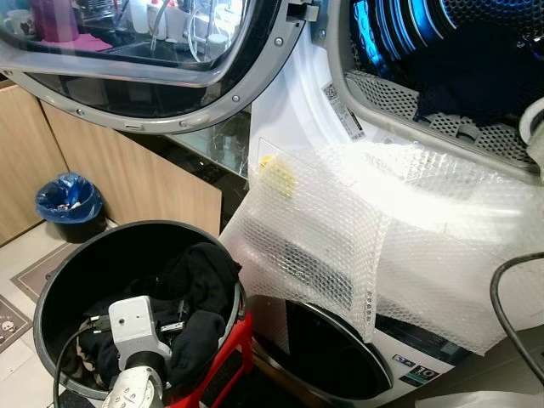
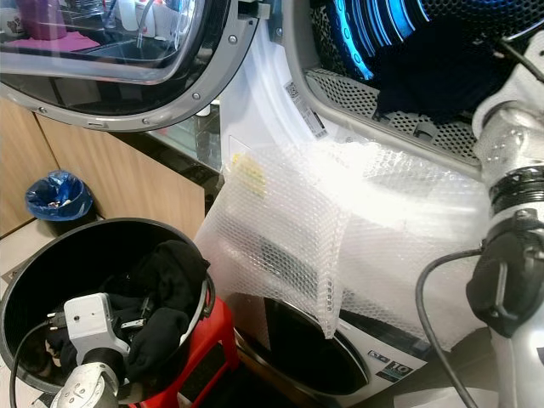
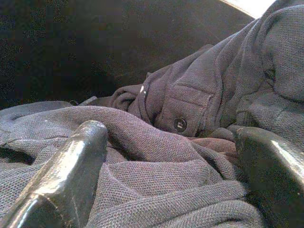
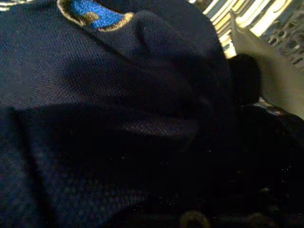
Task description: Clothes washing
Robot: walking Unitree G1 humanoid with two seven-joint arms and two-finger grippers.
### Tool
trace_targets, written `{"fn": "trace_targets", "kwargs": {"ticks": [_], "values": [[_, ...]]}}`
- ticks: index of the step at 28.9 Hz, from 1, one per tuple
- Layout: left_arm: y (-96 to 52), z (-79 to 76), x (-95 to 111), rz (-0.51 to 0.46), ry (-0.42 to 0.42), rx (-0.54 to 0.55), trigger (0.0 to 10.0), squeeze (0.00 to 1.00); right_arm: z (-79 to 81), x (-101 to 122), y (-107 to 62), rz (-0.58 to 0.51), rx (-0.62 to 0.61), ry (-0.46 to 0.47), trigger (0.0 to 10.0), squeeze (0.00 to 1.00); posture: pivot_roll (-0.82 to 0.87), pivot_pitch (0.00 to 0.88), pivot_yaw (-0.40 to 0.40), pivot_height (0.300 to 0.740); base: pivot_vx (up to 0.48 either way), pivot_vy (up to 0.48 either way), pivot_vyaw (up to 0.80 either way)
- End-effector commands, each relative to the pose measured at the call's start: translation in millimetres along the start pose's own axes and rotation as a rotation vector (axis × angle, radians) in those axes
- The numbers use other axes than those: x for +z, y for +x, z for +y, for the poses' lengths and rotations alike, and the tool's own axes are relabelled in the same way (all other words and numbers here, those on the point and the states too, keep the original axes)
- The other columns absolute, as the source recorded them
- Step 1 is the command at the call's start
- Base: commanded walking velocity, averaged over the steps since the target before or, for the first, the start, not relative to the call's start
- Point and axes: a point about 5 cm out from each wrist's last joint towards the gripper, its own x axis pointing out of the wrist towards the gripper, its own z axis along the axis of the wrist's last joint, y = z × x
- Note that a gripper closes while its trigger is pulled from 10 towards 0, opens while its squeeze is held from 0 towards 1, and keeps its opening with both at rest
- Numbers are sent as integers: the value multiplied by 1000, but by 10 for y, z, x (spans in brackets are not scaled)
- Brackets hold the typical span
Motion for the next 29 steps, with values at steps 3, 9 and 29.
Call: {"fn": "trace_targets", "kwargs": {"ticks": [3, 9, 29], "values": [[-71, -113, -378, 181, -2, -61, 10000, 0, -162, -141, 16, 79, -10, 30, 10000, 0, 62, 120, -211, 740, 0, 0, 0], [-30, -119, -369, 182, 5, -73, 10000, 0, 29, -286, -78, 190, 392, 34, 10000, 0, 36, 119, -203, 740, 0, 0, 0], [13, -150, -390, 189, 3, -93, 10000, 0, -350, -269, -558, 127, 597, -147, 10000, 0, -8, 118, -199, 740, 0, 0, 0]]}}
